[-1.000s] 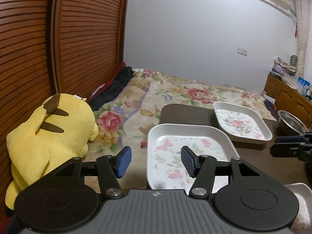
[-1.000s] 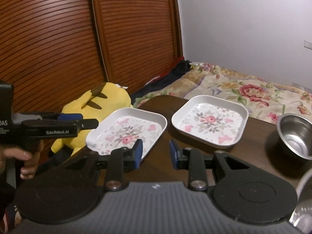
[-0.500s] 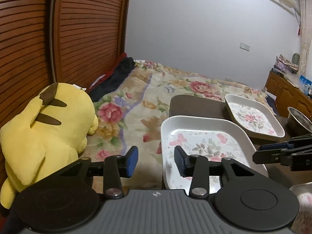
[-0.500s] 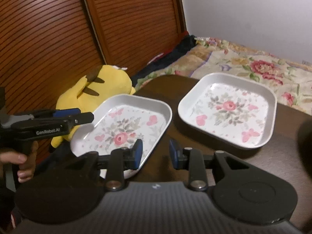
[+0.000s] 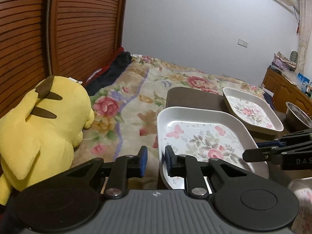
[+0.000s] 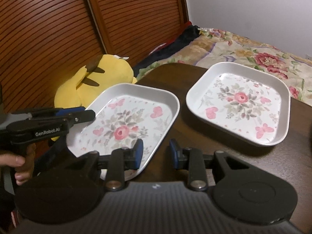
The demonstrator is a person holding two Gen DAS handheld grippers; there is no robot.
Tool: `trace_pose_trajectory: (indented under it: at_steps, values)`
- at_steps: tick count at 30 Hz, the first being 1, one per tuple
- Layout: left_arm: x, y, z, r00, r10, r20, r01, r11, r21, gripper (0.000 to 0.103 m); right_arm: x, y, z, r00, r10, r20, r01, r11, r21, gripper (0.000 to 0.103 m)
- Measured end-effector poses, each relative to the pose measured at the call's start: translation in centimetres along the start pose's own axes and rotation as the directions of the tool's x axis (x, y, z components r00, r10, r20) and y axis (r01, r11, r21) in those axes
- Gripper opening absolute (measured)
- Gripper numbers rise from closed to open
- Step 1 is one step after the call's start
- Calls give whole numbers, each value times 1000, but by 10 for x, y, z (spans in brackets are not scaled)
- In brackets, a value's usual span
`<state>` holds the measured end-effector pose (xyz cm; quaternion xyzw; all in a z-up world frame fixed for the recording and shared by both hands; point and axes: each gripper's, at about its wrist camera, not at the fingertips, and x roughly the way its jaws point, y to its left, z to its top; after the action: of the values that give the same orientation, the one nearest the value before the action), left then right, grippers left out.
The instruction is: Organize plates and bowls
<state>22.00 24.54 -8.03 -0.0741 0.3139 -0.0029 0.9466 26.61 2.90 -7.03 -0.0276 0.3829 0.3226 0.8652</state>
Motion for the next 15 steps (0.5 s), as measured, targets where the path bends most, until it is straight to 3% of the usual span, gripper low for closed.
trace_pose_trajectory:
  at_steps: [2,15]
  values:
    - [0,0,-1,1000,-21,-6,21,1000,-12,11,1,0,1,1000,5,-6,-5,1000,-3,24]
    - [-9,-5,-1,1000,2,1,-2,1000,7,10,2,2,-1,1000,12,-6,-12,1000,-3,17]
